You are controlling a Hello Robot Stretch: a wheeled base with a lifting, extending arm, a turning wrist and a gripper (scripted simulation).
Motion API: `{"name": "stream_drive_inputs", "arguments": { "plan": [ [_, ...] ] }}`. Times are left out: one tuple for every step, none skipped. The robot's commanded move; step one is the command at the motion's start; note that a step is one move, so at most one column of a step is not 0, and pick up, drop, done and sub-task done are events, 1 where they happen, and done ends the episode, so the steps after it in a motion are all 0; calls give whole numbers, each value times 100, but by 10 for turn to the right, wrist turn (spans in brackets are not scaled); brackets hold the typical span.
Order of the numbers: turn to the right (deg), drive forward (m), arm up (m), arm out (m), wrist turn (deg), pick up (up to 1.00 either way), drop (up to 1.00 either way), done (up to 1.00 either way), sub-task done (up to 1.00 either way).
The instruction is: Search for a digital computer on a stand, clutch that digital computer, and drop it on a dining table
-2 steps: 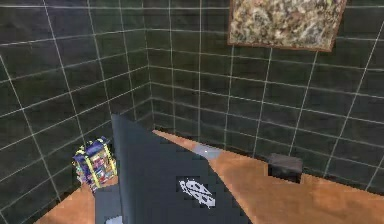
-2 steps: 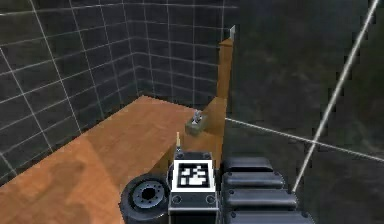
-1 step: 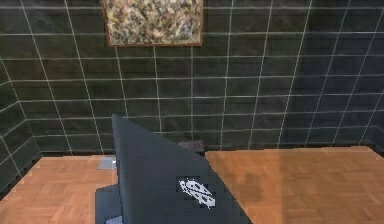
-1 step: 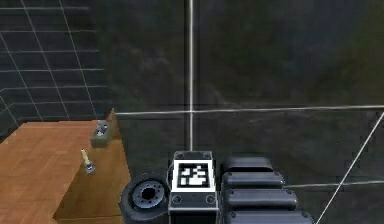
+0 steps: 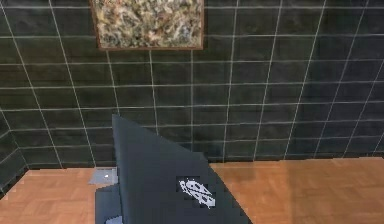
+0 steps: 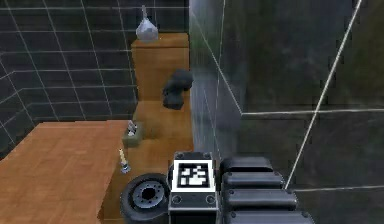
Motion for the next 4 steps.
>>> {"name": "stream_drive_inputs", "arguments": {
  "plan": [
    [-450, 0, 0, 0, 0, 0, 0, 0, 0],
    [-450, 0, 0, 0, 0, 0, 0, 0, 0],
    [-450, 0, 0, 0, 0, 0, 0, 0, 0],
    [-420, 0, 0, 0, 0, 0, 0, 0, 0]
  ]
}}
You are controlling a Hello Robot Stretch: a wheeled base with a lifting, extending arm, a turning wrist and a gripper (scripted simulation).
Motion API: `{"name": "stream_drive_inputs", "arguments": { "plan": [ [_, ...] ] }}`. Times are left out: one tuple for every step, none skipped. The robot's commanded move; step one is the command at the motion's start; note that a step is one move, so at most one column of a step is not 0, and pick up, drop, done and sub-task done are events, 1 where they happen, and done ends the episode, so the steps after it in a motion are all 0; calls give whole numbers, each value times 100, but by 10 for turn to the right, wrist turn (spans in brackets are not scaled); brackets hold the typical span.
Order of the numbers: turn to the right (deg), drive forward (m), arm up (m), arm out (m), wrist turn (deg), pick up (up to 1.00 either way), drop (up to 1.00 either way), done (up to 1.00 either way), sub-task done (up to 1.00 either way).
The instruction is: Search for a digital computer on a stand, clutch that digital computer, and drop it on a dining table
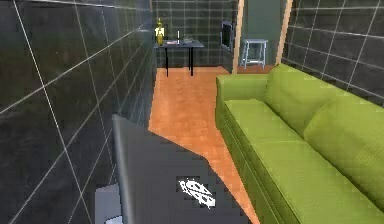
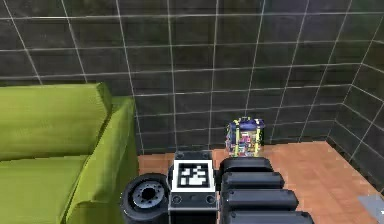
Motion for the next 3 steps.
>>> {"name": "stream_drive_inputs", "arguments": {
  "plan": [
    [0, 100, 0, 0, 0, 0, 0, 0, 0],
    [0, 100, 0, 0, 0, 0, 0, 0, 0],
    [0, 85, 0, 0, 0, 0, 0, 0, 0]
  ]
}}
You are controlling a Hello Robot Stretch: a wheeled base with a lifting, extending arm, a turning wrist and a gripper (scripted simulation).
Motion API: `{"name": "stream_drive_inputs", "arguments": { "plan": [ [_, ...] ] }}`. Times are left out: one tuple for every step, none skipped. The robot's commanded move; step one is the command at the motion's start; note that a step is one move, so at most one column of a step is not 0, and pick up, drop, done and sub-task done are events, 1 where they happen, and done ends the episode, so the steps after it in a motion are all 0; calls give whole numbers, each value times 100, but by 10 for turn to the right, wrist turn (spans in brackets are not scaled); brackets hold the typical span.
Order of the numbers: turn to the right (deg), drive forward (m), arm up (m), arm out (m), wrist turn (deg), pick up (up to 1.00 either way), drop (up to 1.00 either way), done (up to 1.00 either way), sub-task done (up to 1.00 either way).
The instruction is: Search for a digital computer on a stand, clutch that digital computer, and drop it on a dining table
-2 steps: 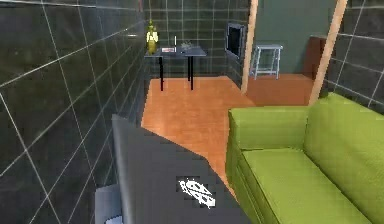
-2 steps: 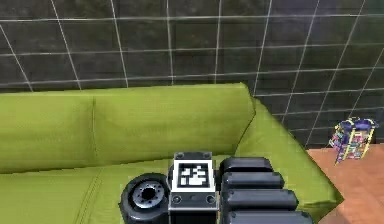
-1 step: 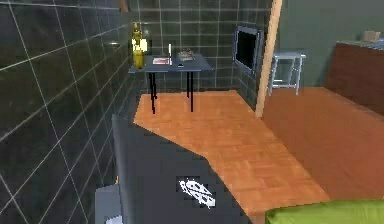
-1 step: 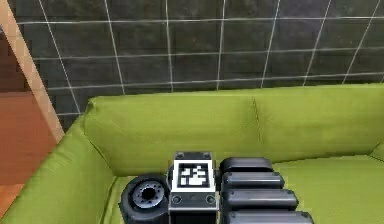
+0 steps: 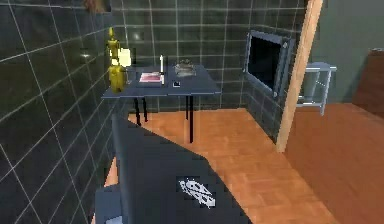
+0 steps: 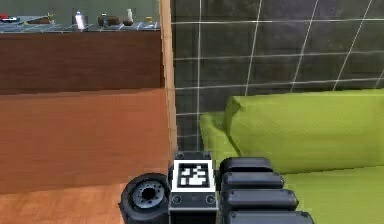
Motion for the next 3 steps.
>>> {"name": "stream_drive_inputs", "arguments": {
  "plan": [
    [450, 0, 0, 0, 0, 0, 0, 0, 0],
    [60, 0, 0, 0, 0, 0, 0, 0, 0],
    [0, 30, 0, 0, 0, 0, 0, 0, 0]
  ]
}}
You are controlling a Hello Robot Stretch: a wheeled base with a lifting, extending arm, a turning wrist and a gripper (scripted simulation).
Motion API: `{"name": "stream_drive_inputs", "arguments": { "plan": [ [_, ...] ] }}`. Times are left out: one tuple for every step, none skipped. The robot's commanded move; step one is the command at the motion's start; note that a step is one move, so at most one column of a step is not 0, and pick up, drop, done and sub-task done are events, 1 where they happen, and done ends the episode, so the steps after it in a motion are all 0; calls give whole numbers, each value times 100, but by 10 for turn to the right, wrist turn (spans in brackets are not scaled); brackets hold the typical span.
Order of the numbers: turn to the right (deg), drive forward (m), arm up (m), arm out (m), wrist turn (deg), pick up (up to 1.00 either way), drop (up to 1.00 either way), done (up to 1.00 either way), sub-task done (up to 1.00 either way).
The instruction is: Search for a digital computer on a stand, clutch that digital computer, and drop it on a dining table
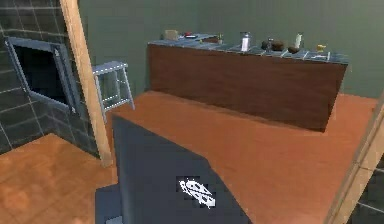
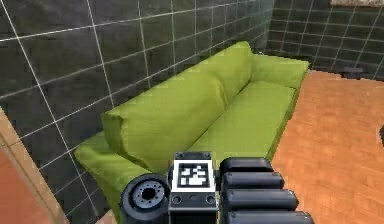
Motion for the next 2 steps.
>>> {"name": "stream_drive_inputs", "arguments": {
  "plan": [
    [270, 0, 0, 0, 0, 0, 0, 0, 0],
    [0, 75, 0, 0, 0, 0, 0, 0, 0]
  ]
}}
